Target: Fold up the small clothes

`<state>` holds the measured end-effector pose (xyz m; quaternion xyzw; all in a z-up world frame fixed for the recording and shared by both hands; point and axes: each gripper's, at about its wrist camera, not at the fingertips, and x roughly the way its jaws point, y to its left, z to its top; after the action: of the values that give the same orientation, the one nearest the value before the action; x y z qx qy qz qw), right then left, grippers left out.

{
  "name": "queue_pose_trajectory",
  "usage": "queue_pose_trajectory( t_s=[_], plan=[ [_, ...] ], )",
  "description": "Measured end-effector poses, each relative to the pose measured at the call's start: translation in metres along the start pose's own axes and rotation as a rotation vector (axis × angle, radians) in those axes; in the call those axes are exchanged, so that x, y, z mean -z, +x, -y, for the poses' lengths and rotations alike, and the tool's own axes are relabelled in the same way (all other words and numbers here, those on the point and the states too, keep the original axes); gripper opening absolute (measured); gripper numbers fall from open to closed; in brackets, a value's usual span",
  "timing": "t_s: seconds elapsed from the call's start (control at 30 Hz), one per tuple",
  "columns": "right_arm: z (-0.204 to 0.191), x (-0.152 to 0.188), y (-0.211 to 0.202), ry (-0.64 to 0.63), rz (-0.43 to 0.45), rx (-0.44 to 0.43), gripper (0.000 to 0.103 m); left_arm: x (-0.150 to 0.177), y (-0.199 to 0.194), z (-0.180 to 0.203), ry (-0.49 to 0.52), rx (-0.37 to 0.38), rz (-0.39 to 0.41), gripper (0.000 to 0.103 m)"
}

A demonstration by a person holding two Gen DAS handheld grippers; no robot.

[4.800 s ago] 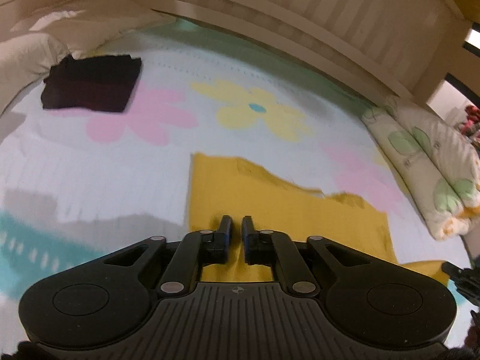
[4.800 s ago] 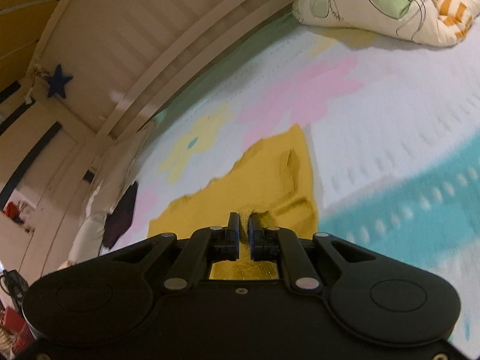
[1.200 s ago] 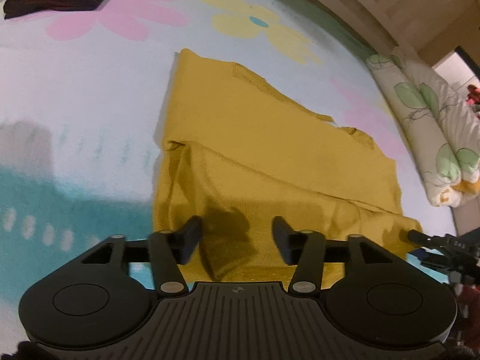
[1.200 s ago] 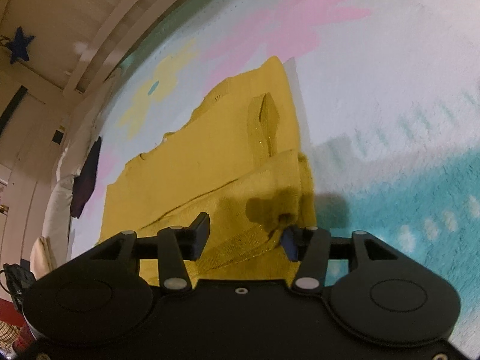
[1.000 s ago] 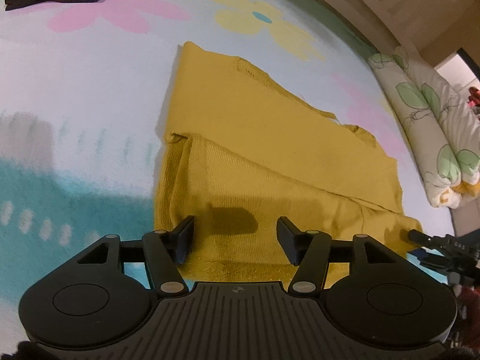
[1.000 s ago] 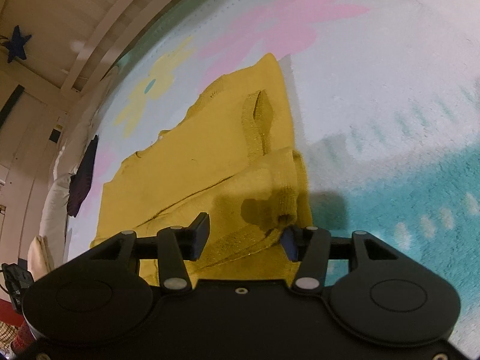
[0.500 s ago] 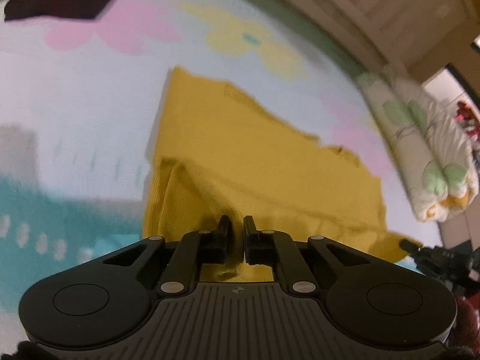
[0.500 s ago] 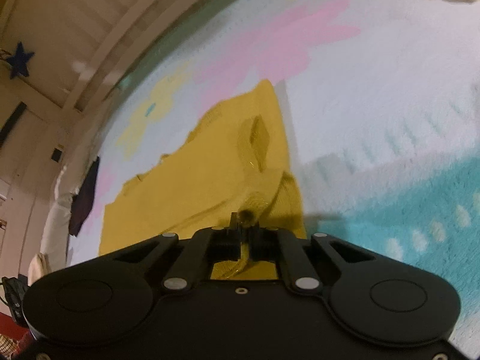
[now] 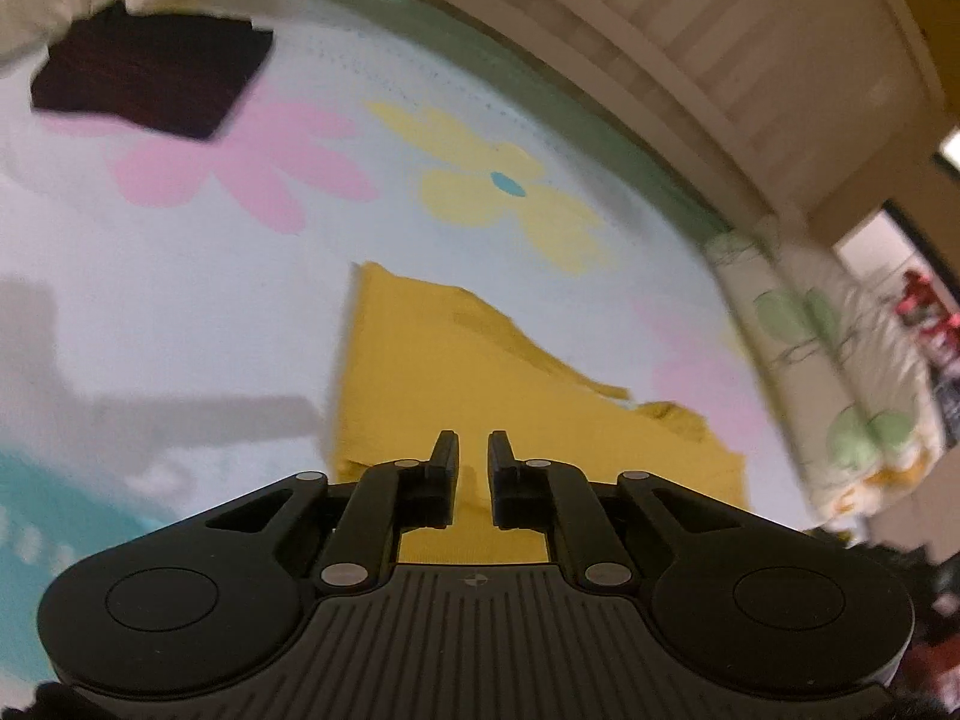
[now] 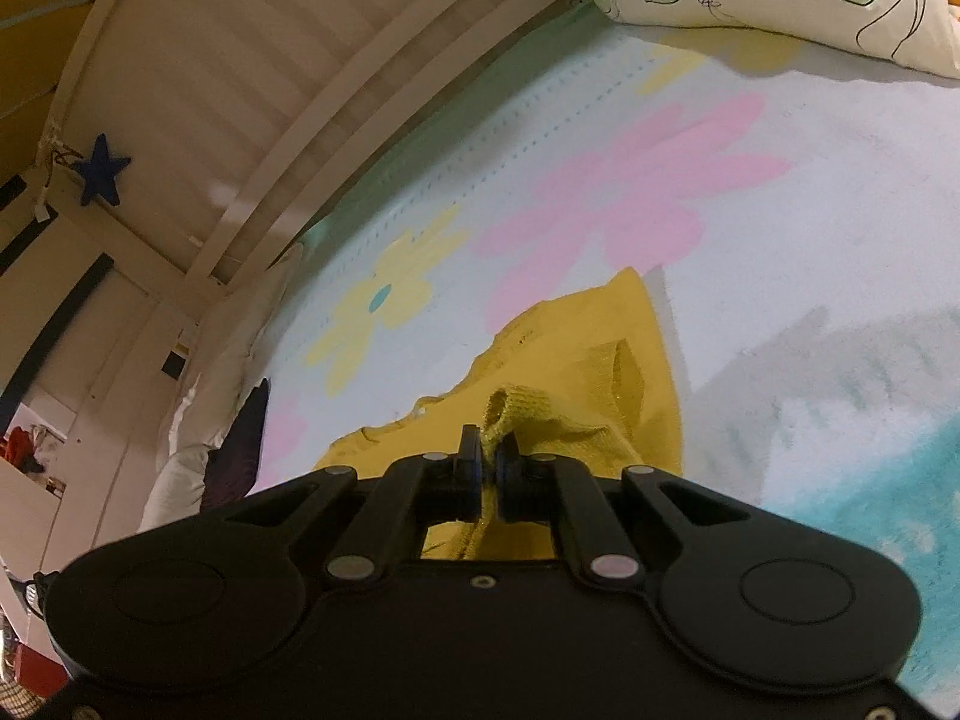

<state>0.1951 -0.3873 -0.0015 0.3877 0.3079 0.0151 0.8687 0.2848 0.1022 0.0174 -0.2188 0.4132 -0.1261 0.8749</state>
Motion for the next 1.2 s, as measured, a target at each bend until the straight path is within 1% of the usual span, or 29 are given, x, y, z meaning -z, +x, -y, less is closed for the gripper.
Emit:
queue_pose_trajectory(
  t_s=[0.03,0.07,0.13,0.2,0.23,0.27,0.33,0.37,0.4,0.43,0.47,0.53,0.63,0.73,0.87,1.07,1.2],
  plan=[
    [0.000,0.000,0.001,-0.007,-0.004,-0.001,0.012,0.001,0.000,-0.001,0.012,-0.014,-0.003,0.025],
    [-0.001,-0.001,0.004,-0.011,-0.007,-0.002,0.012,0.001,0.001,-0.001,0.020,-0.020,-0.006,0.029],
    [-0.003,-0.005,0.006,-0.004,-0.003,-0.017,0.012,0.000,0.000,0.000,0.034,-0.019,-0.006,0.030],
    [-0.007,-0.010,0.006,-0.004,0.011,-0.030,0.012,0.000,-0.003,0.003,0.070,-0.008,-0.009,0.036],
    [-0.010,-0.013,0.007,-0.007,0.018,-0.033,0.012,0.001,-0.004,0.007,0.115,-0.006,-0.019,0.043],
    [-0.012,-0.015,0.007,-0.008,0.022,-0.035,0.012,0.003,-0.005,0.009,0.167,-0.011,-0.026,0.048],
    [-0.013,-0.016,0.008,-0.006,0.024,-0.038,0.012,0.010,-0.005,0.014,0.268,-0.019,-0.046,0.055],
    [-0.012,-0.015,0.009,-0.002,0.020,-0.039,0.012,0.014,-0.004,0.013,0.282,-0.005,-0.066,0.056],
    [-0.011,-0.014,0.011,0.000,0.013,-0.035,0.012,0.017,-0.002,0.009,0.262,0.025,-0.089,0.056],
    [-0.009,-0.012,0.013,-0.001,0.008,-0.028,0.012,0.020,0.001,0.003,0.213,0.062,-0.120,0.056],
    [-0.008,-0.012,0.014,0.000,0.003,-0.021,0.012,0.021,0.002,0.000,0.176,0.079,-0.137,0.056],
    [-0.005,-0.011,0.015,0.006,-0.006,-0.013,0.012,0.022,0.006,-0.006,0.122,0.098,-0.157,0.056],
    [-0.003,-0.010,0.015,0.010,-0.007,-0.010,0.012,0.020,0.011,-0.009,0.091,0.100,-0.169,0.057],
    [-0.003,-0.010,0.014,0.006,-0.007,-0.015,0.012,0.018,0.014,-0.011,0.079,0.049,-0.162,0.057],
    [-0.002,-0.008,0.015,0.003,-0.013,-0.017,0.012,0.017,0.016,-0.014,0.067,0.023,-0.157,0.058],
    [-0.004,-0.007,0.016,0.002,-0.015,-0.021,0.012,0.019,0.028,-0.013,0.060,0.027,-0.190,0.058],
    [-0.004,-0.006,0.015,0.003,-0.016,-0.020,0.012,0.018,0.030,-0.005,0.081,0.060,-0.174,0.058]
  ],
)
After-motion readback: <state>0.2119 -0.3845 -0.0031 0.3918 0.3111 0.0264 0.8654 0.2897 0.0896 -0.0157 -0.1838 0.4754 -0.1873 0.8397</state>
